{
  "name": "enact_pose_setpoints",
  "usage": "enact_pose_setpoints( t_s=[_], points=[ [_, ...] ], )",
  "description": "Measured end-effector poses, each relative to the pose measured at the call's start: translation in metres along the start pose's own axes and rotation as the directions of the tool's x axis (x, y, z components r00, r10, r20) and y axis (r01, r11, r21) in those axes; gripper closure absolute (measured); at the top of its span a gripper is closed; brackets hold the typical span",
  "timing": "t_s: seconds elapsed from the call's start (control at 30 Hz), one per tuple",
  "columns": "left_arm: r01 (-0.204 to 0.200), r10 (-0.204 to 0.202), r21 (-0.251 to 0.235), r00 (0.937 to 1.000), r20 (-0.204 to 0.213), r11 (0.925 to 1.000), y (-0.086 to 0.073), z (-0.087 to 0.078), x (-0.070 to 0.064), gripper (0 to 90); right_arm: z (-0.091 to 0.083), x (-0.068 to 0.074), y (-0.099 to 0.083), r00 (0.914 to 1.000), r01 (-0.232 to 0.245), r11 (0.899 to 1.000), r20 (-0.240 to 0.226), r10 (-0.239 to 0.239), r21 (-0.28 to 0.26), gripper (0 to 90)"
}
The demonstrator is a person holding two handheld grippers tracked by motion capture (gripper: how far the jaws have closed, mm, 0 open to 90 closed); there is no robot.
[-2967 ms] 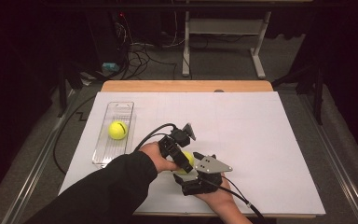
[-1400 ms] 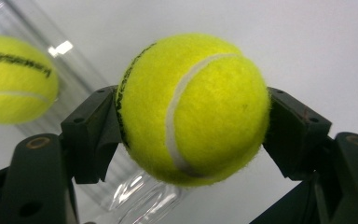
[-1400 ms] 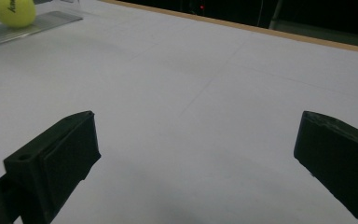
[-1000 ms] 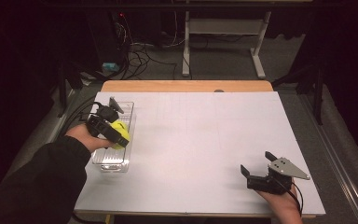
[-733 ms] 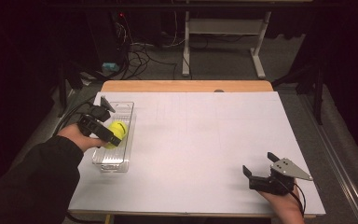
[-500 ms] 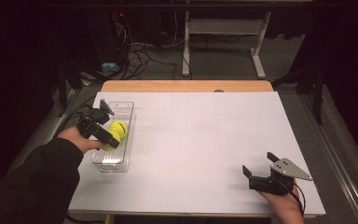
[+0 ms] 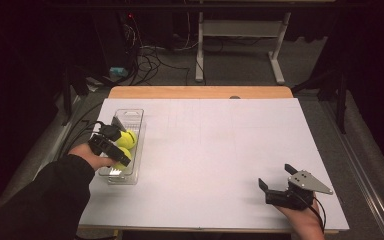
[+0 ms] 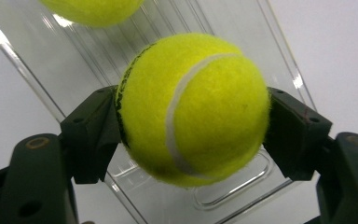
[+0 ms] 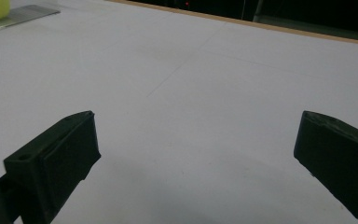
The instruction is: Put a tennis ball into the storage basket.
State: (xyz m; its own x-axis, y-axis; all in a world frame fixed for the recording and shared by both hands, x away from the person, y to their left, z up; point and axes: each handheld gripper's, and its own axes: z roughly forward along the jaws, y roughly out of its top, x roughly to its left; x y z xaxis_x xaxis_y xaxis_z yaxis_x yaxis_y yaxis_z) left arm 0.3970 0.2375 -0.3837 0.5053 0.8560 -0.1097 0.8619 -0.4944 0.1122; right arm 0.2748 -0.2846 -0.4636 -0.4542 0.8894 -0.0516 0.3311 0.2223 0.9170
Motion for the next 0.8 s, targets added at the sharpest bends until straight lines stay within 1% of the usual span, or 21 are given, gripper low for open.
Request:
enact_pose_setpoints(
  t_s=[0.13, 0.2, 0.27, 0.3, 0.33, 0.4, 0.47, 0.53, 0.6, 0.67, 0.73, 0.77, 0.8],
  points=[
    [-0.007, 0.007, 0.010, 1.0000, -0.005, 0.9999, 0.000, 0.003, -0.001, 26.1, 0.001, 0.001, 0.000, 1.0000, 0.001, 1.000, -0.001, -0.001, 0.002, 0.0],
    [-0.005, 0.005, 0.007, 0.9999, -0.011, 1.0000, 0.001, 0.003, -0.001, 26.1, 0.001, 0.001, 0.000, 1.0000, 0.002, 1.000, -0.002, -0.002, 0.002, 0.0],
    [0.002, -0.002, -0.006, 0.9998, -0.020, 1.0000, 0.001, 0.000, -0.001, 24.9, 0.001, 0.001, -0.001, 1.0000, 0.000, 1.000, -0.004, 0.000, 0.003, 0.0],
    [0.001, -0.001, -0.017, 0.9999, -0.016, 0.9999, 0.001, -0.002, -0.001, 18.3, 0.001, 0.001, 0.000, 1.0000, 0.000, 1.000, -0.004, 0.000, 0.003, 0.0],
    [-0.006, 0.005, -0.027, 1.0000, -0.008, 0.9996, 0.001, -0.008, -0.002, 13.2, 0.001, 0.001, 0.000, 1.0000, 0.001, 1.000, -0.004, -0.001, 0.003, 0.0],
    [-0.016, 0.015, -0.052, 0.9998, -0.015, 0.9985, 0.001, -0.016, -0.003, 3.7, 0.000, 0.001, 0.000, 1.0000, -0.002, 1.000, -0.002, 0.002, 0.001, 0.0],
    [-0.025, 0.025, -0.066, 0.9996, -0.010, 0.9975, 0.002, -0.024, -0.006, 1.7, 0.000, 0.000, 0.000, 1.0000, -0.004, 1.000, 0.000, 0.004, 0.000, 0.0],
    [-0.041, 0.039, -0.071, 0.9990, -0.022, 0.9966, 0.003, -0.029, -0.011, 0.7, 0.000, 0.000, 0.000, 1.0000, -0.004, 1.000, 0.000, 0.004, -0.002, 0.0],
    [-0.052, 0.051, -0.082, 0.9985, -0.019, 0.9953, 0.005, -0.031, -0.018, 0.7, 0.000, -0.001, 0.000, 1.0000, -0.004, 1.000, 0.000, 0.004, -0.004, 0.0],
    [-0.075, 0.074, -0.081, 0.9971, -0.018, 0.9939, 0.007, -0.029, -0.027, 0.7, 0.000, 0.000, 0.001, 1.0000, -0.005, 1.000, -0.002, 0.005, -0.005, 0.0],
    [-0.090, 0.089, -0.075, 0.9958, -0.021, 0.9931, 0.010, -0.026, -0.035, 0.7, 0.000, 0.000, 0.001, 1.0000, -0.007, 1.000, 0.000, 0.007, -0.002, 0.0],
    [-0.108, 0.107, -0.070, 0.9940, -0.023, 0.9916, 0.012, -0.024, -0.042, 0.7, 0.000, 0.000, 0.000, 1.0000, -0.007, 1.000, -0.002, 0.007, -0.003, 0.0],
    [-0.119, 0.118, -0.062, 0.9928, -0.022, 0.9910, 0.013, -0.023, -0.045, 0.7, -0.001, 0.000, 0.000, 1.0000, -0.005, 1.000, -0.001, 0.005, -0.004, 0.0]
  ],
)
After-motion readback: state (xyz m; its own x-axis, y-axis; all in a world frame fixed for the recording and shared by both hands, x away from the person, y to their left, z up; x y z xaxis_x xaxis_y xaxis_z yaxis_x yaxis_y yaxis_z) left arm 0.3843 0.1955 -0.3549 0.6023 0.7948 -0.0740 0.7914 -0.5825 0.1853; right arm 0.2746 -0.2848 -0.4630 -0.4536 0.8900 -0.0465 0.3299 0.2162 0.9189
